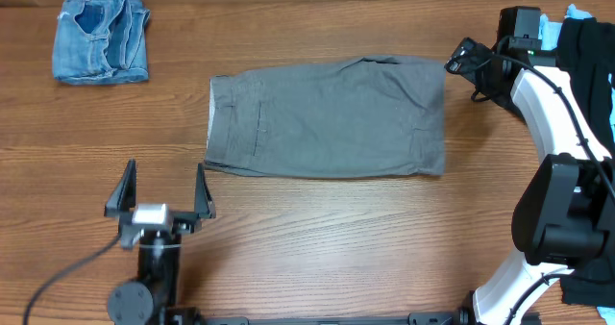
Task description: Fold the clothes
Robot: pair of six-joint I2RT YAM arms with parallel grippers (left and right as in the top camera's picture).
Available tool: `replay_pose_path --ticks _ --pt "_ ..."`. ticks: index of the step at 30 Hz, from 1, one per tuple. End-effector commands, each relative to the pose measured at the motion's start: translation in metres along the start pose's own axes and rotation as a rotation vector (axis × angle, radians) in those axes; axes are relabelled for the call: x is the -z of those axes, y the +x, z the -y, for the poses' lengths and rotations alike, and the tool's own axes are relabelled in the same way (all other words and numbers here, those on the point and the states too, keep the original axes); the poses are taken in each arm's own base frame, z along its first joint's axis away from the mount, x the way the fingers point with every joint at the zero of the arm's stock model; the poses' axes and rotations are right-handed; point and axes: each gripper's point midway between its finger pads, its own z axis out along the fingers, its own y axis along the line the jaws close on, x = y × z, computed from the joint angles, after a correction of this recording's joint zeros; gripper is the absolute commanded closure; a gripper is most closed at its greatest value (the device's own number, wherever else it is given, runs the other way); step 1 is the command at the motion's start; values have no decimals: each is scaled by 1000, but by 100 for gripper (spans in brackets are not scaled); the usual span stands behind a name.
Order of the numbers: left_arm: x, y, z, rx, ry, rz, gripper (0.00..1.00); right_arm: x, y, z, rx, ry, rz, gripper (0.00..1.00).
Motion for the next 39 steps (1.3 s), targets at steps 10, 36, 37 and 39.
replay_pose_path --ticks 10,36,37,39 --pt "-120 16 58 -20 496 -603 0 15 -12 -10 4 -28 44 0" --pt "-168 203 27 242 318 -1404 0 15 -12 -10 4 -28 44 0" --pt "-166 207 24 254 313 -1416 0 15 -12 -10 4 -28 44 0" --pt "-163 218 19 278 309 -1437 0 15 -12 -10 4 -28 44 0"
